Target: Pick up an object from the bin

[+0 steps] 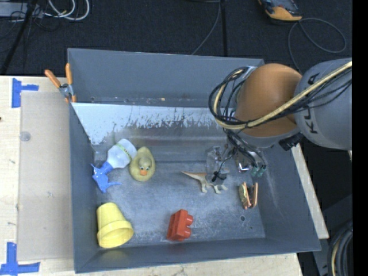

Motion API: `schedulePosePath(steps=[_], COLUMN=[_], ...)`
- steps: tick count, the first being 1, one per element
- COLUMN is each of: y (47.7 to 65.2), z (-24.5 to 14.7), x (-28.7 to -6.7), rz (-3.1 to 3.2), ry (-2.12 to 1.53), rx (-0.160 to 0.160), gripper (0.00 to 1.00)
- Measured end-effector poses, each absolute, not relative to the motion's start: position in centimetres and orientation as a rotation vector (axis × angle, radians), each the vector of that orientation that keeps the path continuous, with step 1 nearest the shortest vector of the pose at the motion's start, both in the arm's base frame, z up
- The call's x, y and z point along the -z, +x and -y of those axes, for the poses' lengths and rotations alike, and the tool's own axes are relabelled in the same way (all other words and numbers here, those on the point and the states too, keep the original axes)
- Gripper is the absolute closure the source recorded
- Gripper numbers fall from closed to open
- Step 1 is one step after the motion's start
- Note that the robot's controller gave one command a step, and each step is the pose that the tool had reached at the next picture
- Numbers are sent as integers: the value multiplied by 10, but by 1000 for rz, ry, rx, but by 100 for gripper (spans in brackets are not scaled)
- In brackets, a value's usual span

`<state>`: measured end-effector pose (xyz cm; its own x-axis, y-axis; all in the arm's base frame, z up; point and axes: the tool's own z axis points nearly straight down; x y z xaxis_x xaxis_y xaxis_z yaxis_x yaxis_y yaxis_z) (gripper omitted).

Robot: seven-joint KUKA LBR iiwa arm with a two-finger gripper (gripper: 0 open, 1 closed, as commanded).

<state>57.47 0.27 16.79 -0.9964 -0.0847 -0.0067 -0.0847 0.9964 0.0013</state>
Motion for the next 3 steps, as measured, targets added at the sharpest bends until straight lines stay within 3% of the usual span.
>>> schedulePosePath(steps=[1,2,3], y=[570,583,583], z=[-8,2,2], x=[-136,-191,-190], rz=[-3144,-3127,-3129], ry=[-154,-182,-180], rx=[-5,-2,-3], gripper=[100,0,0])
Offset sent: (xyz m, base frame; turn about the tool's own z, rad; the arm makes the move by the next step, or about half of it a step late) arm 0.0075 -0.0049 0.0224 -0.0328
